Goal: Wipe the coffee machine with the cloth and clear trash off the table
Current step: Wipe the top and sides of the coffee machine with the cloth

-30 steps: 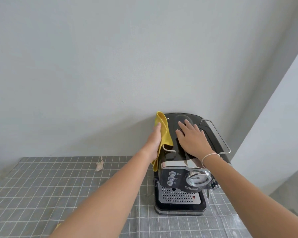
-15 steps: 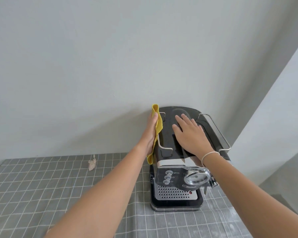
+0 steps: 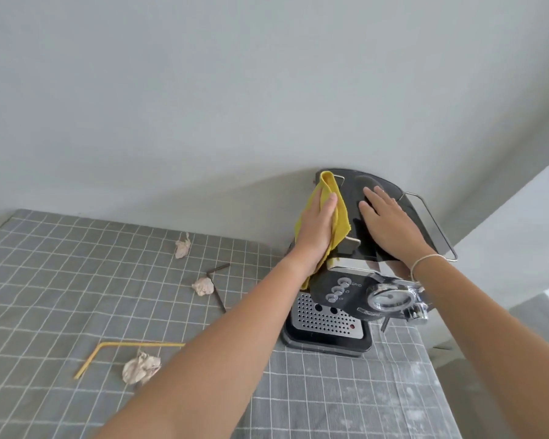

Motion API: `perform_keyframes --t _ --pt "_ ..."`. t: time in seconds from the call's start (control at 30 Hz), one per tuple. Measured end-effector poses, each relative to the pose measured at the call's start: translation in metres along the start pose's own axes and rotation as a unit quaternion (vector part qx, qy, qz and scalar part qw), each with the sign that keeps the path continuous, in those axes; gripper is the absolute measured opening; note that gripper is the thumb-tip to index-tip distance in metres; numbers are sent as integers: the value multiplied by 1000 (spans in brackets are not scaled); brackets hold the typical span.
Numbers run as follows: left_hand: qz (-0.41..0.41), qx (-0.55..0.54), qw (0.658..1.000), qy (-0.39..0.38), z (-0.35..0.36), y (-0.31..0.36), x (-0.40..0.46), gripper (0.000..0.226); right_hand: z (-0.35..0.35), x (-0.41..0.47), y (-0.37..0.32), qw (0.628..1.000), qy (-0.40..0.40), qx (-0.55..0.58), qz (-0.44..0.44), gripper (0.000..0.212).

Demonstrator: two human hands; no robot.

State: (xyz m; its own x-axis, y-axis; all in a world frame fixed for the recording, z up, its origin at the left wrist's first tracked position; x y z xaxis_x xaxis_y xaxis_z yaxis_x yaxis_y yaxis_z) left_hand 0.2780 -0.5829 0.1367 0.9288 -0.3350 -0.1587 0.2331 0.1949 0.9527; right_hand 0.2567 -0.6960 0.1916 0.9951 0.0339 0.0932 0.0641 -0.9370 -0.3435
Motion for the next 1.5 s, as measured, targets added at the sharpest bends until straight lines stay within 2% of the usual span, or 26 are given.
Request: perform_keyframes --t 0.33,0.47,0.63,0.83,0.93,1.07,1.17,1.27,1.37,1.43,1.5 --pt "0 21 999 39 -15 -3 36 61 -6 -4 -6 999 18 -10 27 47" --pt "-11 1 999 46 -13 -27 7 67 -6 -4 -8 999 21 -4 30 47" --pt "6 -3 999 48 -9 -38 -17 56 -6 -5 -11 999 22 -1 34 46" --pt "20 50 998 40 -17 0 60 56 -6 -6 -8 999 21 9 35 46" --pt "38 22 999 14 -20 2 81 54 -7 -5 -7 998 31 26 39 45" --pt "-55 -4 998 -23 -26 -39 94 57 -7 -5 -7 999 28 24 39 45" --pt "-75 -31 997 -15 -32 -46 57 62 -7 -7 -9 999 27 22 40 46" --pt "-62 51 997 0 -22 -52 -15 58 -8 -8 -11 999 22 18 41 46" --pt "13 40 999 9 -8 -48 -70 51 -9 -10 -12 999 20 11 43 46" --pt "23 -3 1000 9 -6 -28 -61 43 -10 -9 -13 999 22 10 45 46" --pt "43 7 999 9 -9 -13 -29 45 -8 -8 -13 999 16 11 43 46"
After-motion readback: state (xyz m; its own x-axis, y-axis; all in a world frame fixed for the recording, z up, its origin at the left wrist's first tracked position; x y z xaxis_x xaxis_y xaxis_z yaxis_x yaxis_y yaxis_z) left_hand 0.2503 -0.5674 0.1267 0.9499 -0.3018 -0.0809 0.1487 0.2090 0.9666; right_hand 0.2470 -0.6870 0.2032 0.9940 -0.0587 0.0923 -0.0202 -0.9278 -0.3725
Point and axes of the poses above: each hand's wrist, its own x-axis towards the middle knuckle, its own z-axis out of the palm, y = z × x, the point moved 6 cm from there along x, towards the middle knuckle, and after that the axes turned 12 degrees about -z, right-handed, at the moved point
